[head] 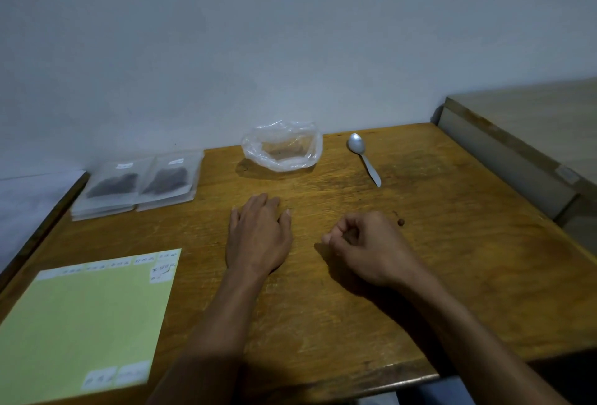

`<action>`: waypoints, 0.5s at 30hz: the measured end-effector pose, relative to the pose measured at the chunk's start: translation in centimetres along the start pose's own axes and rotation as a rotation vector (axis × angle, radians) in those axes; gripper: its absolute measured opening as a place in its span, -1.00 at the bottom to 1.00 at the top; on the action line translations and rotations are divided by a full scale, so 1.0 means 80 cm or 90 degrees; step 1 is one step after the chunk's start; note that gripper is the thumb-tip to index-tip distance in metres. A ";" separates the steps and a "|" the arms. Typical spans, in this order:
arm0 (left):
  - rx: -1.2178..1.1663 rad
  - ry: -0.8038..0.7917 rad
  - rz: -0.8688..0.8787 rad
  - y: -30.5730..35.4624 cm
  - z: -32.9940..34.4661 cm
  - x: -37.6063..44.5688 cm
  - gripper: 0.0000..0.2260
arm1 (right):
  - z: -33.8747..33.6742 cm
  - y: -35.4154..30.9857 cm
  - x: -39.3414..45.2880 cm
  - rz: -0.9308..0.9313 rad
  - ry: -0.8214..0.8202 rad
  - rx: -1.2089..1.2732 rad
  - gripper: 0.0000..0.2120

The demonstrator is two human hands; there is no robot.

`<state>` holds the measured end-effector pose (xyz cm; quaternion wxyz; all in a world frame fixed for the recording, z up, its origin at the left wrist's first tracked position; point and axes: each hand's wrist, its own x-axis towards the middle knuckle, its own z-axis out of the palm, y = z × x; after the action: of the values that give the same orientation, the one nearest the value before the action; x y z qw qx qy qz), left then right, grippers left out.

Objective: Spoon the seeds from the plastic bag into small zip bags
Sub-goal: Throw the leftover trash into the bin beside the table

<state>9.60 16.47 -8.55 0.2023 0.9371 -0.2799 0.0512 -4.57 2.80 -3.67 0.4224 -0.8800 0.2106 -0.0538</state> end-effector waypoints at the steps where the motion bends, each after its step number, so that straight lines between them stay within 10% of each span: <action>1: 0.003 0.004 0.006 0.003 0.000 0.000 -0.61 | -0.005 0.002 0.000 0.048 0.007 0.119 -0.85; 6: -0.018 -0.005 0.086 0.035 0.009 -0.001 -0.65 | -0.034 0.020 0.001 0.227 0.063 0.637 -0.81; 10: -0.033 -0.035 0.144 0.071 0.024 0.002 -0.64 | -0.056 0.041 0.000 0.179 0.277 0.213 -0.83; 15: -0.033 -0.038 0.137 0.093 0.036 0.010 -0.62 | -0.052 0.065 -0.002 0.115 0.275 -0.151 -0.76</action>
<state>6.16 9.25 -8.45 0.2115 0.8971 -0.3860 0.0376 -7.52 -3.04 -4.96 0.2643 -0.8691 0.3784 -0.1777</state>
